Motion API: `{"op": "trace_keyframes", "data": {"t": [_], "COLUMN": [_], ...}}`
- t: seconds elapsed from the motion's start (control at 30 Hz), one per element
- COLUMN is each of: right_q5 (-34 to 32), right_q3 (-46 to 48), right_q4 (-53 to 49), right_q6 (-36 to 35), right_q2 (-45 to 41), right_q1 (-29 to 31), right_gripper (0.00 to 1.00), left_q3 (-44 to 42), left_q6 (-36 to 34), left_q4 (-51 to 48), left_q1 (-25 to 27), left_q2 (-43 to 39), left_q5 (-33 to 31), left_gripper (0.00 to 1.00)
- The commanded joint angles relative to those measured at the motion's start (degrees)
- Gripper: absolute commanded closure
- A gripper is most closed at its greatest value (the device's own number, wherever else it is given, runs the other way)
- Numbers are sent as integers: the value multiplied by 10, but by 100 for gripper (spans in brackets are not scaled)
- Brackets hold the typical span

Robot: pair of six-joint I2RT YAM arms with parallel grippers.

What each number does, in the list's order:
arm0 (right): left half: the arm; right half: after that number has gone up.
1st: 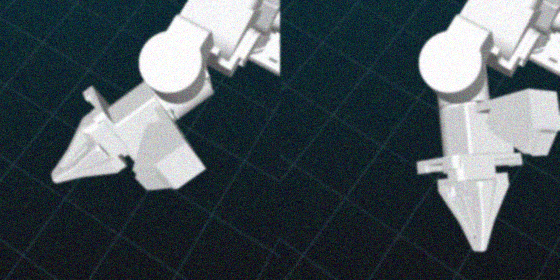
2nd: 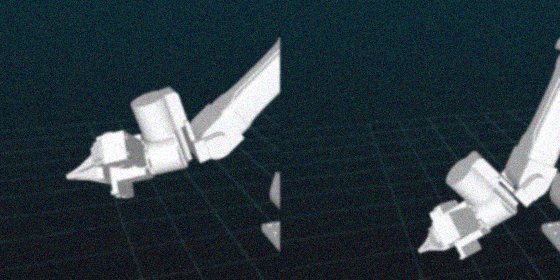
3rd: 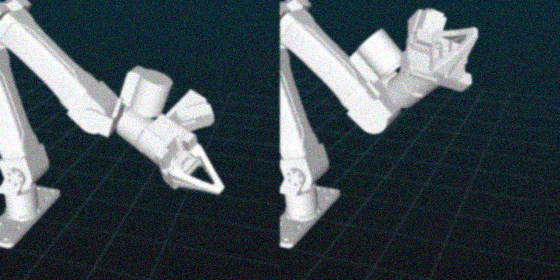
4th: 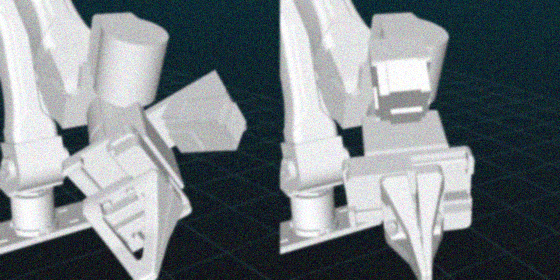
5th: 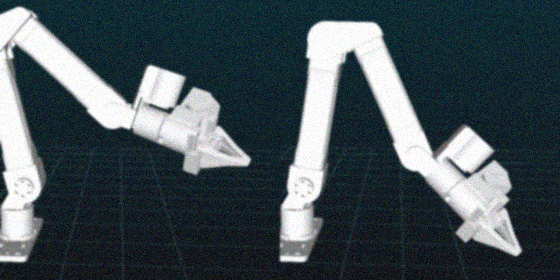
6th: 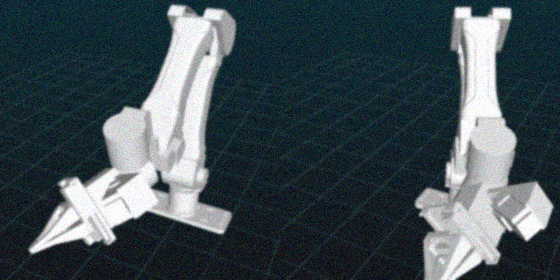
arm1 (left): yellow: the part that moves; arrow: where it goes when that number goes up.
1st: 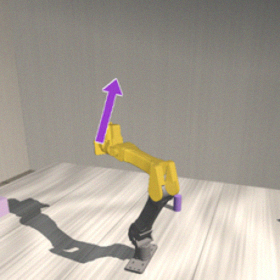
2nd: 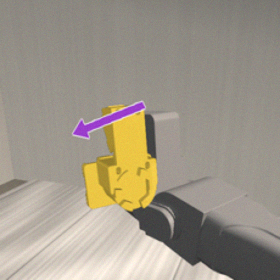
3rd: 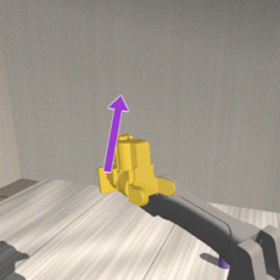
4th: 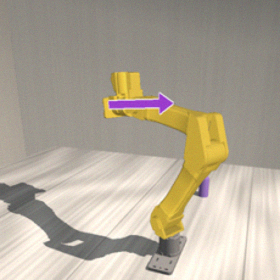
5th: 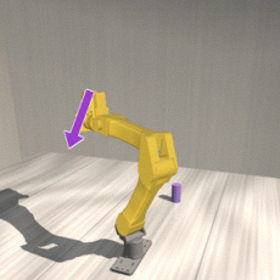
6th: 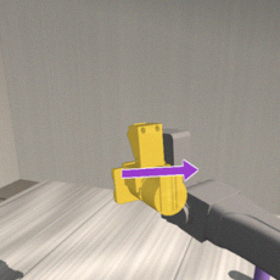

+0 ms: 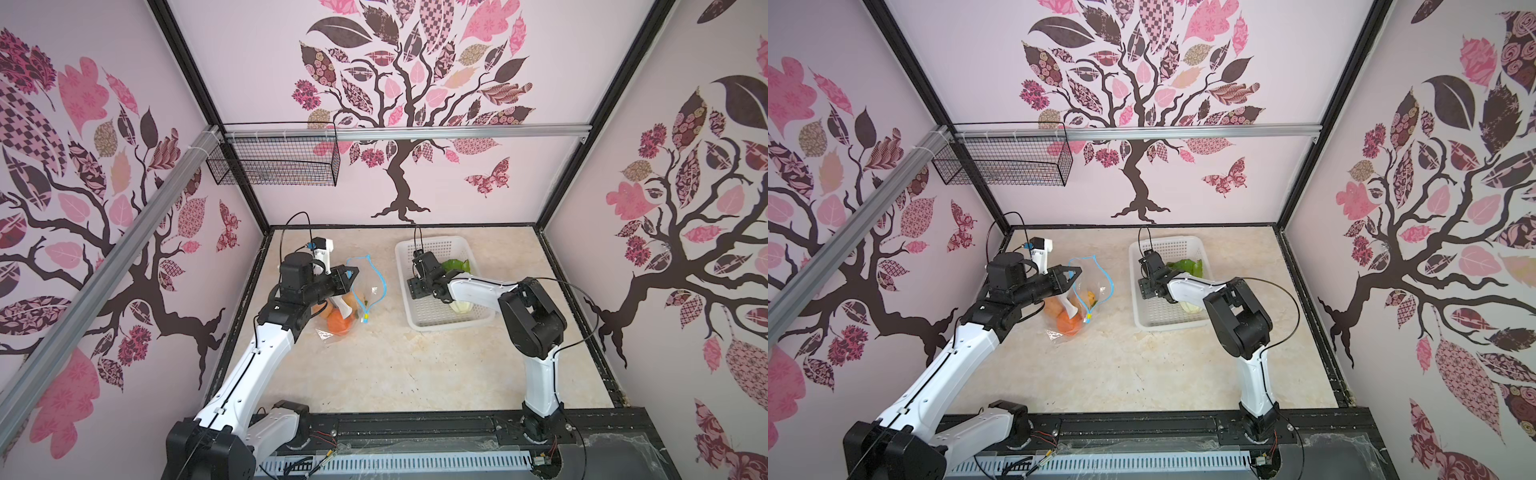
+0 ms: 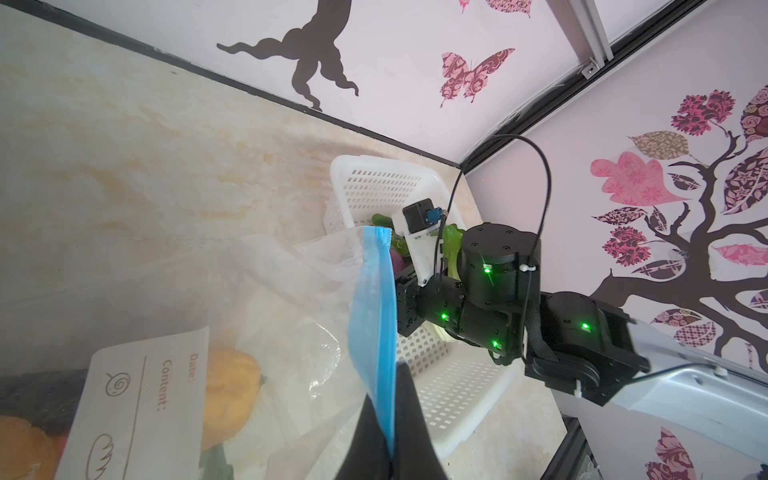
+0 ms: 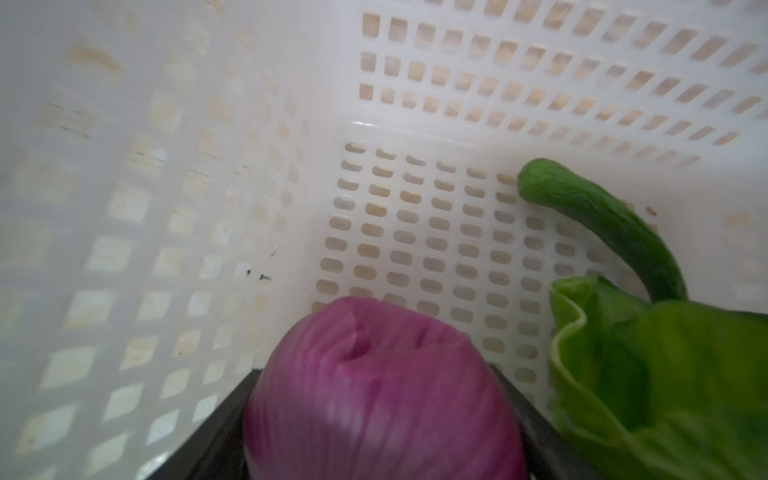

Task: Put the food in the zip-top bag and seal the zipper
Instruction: 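Lift the onion and carry it into the open bag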

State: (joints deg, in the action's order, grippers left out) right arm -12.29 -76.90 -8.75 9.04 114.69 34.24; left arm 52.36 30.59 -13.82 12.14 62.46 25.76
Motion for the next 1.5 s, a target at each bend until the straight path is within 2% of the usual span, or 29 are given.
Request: {"op": "trace_keyframes", "data": {"t": [0.0,0.13,0.23,0.3,0.57,0.63,0.9,1.3,1.47], "right_q5": [10,12,43,84,324,349,342,335,304], "right_q3": [6,15,28,46,94,101,80,1,-19], "right_q4": [12,12,27,50,135,151,175,213,225], "right_q6": [6,0,-13,-25,-34,-37,-73,-77,-73], "right_q2": [-80,-124,-161,-188,-255,-259,-218,-90,-50], "right_q1": [-7,-8,-7,-7,1,14,92,122,136], "right_gripper": [41,42,42,42,46,46,46,48,41], "left_q3": [3,3,4,6,6,6,5,3,4], "left_q6": [-3,-3,-3,-2,0,2,8,11,11], "left_q4": [4,4,4,4,6,6,15,19,20], "left_q1": [-3,-2,-2,-3,-3,-2,-1,15,17], "left_q2": [-9,-12,-13,-13,-11,-11,-10,-14,-15], "left_q5": [0,1,1,5,14,17,34,39,37], "left_gripper": [100,100,100,100,100,100,100,100,100]}}
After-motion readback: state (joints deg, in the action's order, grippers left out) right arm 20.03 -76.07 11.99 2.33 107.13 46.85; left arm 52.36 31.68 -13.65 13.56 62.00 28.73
